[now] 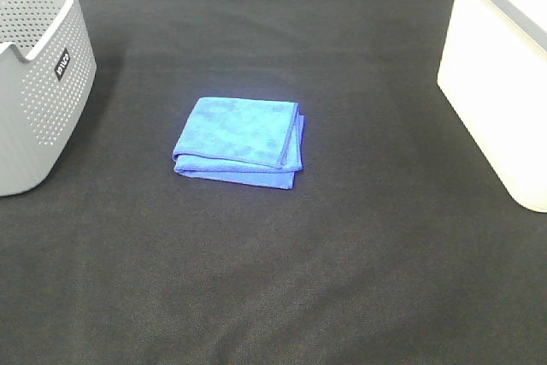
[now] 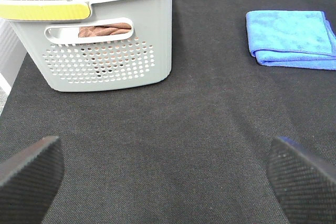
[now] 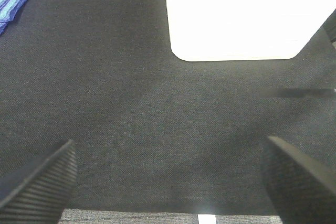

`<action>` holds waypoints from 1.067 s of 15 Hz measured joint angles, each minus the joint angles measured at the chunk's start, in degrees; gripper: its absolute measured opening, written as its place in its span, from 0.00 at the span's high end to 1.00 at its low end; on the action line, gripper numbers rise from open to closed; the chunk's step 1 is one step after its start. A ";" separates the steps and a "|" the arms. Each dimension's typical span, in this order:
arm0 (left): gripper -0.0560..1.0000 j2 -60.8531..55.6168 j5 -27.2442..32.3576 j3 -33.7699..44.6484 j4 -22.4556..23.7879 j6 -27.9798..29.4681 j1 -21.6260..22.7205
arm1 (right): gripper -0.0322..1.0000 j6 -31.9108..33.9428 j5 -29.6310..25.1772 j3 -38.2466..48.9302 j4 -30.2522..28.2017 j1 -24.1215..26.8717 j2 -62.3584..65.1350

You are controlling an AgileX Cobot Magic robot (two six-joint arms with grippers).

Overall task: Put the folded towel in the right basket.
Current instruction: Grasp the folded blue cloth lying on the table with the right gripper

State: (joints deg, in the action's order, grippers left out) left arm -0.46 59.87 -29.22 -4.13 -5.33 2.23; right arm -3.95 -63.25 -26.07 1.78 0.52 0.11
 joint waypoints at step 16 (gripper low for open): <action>0.02 0.00 0.00 0.00 0.00 0.00 0.00 | 0.08 0.00 0.00 0.00 0.00 0.00 0.00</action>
State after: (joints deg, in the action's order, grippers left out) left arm -0.46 59.87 -29.22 -4.13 -5.33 2.23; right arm -3.95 -63.25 -26.07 1.78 0.52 0.11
